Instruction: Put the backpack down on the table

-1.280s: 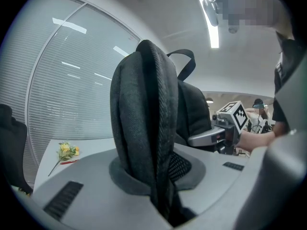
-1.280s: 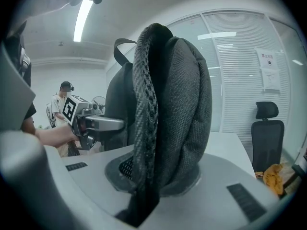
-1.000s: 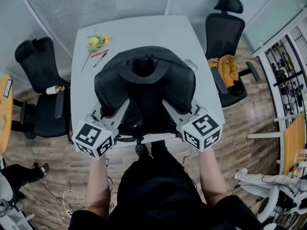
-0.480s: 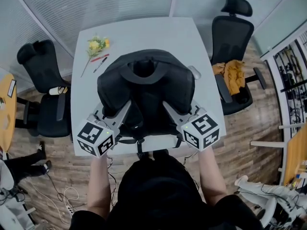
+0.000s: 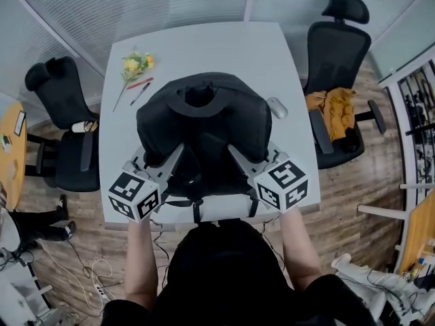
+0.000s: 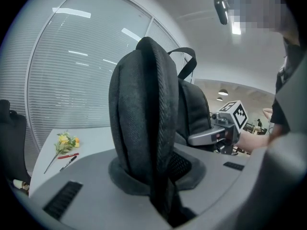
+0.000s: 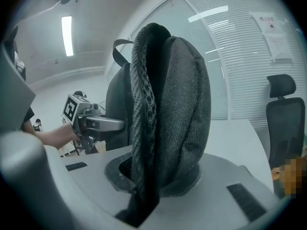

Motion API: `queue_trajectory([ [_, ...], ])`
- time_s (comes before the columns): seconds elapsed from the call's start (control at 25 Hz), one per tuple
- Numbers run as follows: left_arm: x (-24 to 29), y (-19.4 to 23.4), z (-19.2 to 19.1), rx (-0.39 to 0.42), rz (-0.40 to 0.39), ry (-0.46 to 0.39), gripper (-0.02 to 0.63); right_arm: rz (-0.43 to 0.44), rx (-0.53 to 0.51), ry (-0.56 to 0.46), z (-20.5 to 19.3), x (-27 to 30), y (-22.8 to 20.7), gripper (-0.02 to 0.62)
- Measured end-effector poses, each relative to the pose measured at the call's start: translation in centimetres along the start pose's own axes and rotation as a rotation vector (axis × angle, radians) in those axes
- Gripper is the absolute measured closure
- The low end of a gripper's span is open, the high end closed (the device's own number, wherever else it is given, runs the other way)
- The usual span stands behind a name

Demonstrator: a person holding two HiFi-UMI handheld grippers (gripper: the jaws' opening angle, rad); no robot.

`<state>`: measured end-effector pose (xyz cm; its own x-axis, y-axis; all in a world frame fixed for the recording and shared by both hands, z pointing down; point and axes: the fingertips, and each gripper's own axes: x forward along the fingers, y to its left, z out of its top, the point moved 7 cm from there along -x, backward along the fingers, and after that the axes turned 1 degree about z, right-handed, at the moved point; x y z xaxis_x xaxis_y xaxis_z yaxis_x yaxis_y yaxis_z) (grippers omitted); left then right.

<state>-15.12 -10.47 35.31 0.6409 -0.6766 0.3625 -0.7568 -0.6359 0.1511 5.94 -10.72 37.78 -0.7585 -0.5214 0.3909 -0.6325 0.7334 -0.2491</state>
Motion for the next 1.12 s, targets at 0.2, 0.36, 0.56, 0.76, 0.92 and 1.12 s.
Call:
queue_trajectory([
  [0.2, 1.3, 0.9, 0.0, -0.005, 0.030, 0.022, 0.541, 0.035, 0.017, 0.011, 0.0, 1.0, -1.3, 0.531],
  [0.36, 2.2, 1.6, -0.1, -0.014, 0.051, 0.032, 0.540, 0.064, 0.025, 0.014, 0.1, 1.7, -2.4, 0.531],
  [0.56, 3.1, 2.3, -0.5, -0.023, 0.071, 0.047, 0.534, 0.099, 0.039, 0.017, -0.2, 2.6, -3.5, 0.529],
  [0.76, 4.3, 2.8, -0.9, -0.017, 0.101, 0.061, 0.526, 0.127, 0.052, 0.031, -0.8, 3.4, -4.8, 0.525],
  [0.92, 5.2, 3.3, -1.2, -0.018, 0.121, 0.068, 0.520, 0.134, 0.053, 0.040, -1.1, 4.0, -5.8, 0.522],
  [1.12, 5.9, 4.0, -1.9, -0.024, 0.144, 0.080, 0.515, 0.134, 0.065, 0.062, -1.6, 5.1, -6.6, 0.515],
])
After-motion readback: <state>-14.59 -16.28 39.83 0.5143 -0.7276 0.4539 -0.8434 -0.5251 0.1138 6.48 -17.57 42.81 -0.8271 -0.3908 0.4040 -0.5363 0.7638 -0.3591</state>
